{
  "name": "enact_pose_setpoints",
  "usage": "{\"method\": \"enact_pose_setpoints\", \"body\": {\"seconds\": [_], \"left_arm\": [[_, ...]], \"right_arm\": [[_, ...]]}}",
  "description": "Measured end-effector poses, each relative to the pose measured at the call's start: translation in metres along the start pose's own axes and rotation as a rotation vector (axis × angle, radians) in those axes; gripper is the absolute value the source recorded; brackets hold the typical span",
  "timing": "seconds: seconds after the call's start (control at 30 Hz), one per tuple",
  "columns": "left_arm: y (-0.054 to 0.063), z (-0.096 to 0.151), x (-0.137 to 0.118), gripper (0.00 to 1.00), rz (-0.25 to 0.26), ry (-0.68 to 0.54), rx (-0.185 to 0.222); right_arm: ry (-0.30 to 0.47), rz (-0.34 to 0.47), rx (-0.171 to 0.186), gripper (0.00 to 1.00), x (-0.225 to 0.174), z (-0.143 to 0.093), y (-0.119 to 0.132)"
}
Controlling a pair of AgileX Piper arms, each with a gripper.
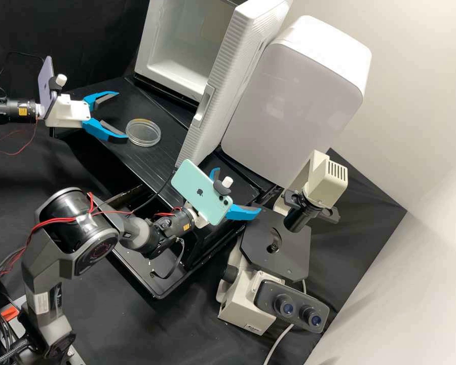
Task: Place the petri dish in the incubator
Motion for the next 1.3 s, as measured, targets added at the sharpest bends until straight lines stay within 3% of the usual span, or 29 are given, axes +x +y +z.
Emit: {"method": "enact_pose_setpoints", "body": {"seconds": [0.33,0.5,1.3], "left_arm": [[-0.022,-0.008,0.008,1.00,-0.080,0.050,-0.031],[-0.026,-0.011,0.016,1.00,-0.076,0.064,-0.042],[-0.017,-0.019,0.049,1.00,-0.081,0.056,-0.016]], "right_arm": [[0.000,0.000,0.000,1.00,0.000,0.000,0.000],[0.000,0.000,0.000,1.00,0.000,0.000,0.000],[0.000,0.000,0.000,1.00,0.000,0.000,0.000]]}}
